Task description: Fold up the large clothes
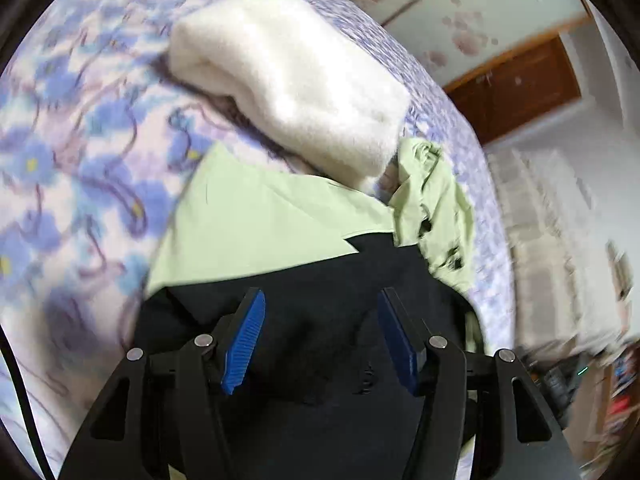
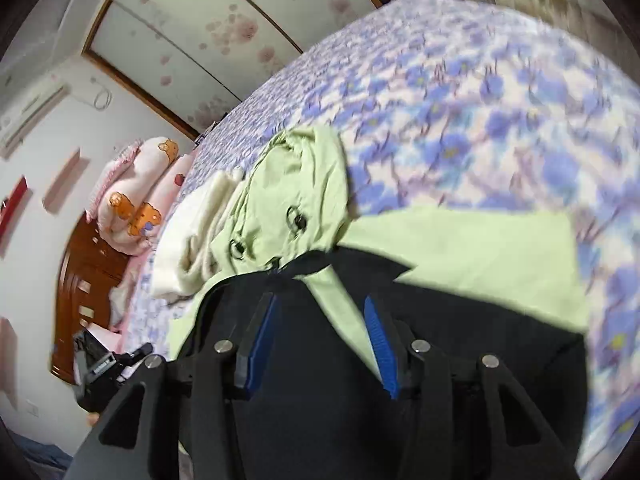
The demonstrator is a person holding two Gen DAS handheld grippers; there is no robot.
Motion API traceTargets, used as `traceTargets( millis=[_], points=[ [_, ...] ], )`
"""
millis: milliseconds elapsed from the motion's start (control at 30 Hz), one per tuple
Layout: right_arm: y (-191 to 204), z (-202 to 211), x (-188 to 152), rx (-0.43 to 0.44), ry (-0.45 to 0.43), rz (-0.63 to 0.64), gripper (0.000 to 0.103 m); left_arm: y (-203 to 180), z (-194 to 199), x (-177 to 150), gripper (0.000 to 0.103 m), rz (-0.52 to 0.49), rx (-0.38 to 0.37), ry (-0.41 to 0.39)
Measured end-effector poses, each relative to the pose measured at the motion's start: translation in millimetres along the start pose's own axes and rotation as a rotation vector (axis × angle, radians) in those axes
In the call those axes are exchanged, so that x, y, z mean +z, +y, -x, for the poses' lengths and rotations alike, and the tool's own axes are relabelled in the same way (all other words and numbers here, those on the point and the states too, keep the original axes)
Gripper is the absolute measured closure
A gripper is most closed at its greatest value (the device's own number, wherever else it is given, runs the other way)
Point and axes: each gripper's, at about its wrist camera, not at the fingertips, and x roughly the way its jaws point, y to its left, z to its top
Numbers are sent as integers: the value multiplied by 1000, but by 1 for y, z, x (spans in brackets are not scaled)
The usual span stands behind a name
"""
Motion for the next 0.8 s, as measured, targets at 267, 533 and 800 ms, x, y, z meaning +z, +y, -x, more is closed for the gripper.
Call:
traceTargets(
  millis=[267,533,800],
  points=[
    [-13,26,-5,-189,22,263,36,-46,-3,-32,45,-513,191,74],
    [-4,39,-78,-363,94,629,36,-61,-6,-76,45,-848,334,81],
    [5,10,-106,-583,26,876,36,-67,-36,-85,45,-1066,526,13]
  ],
)
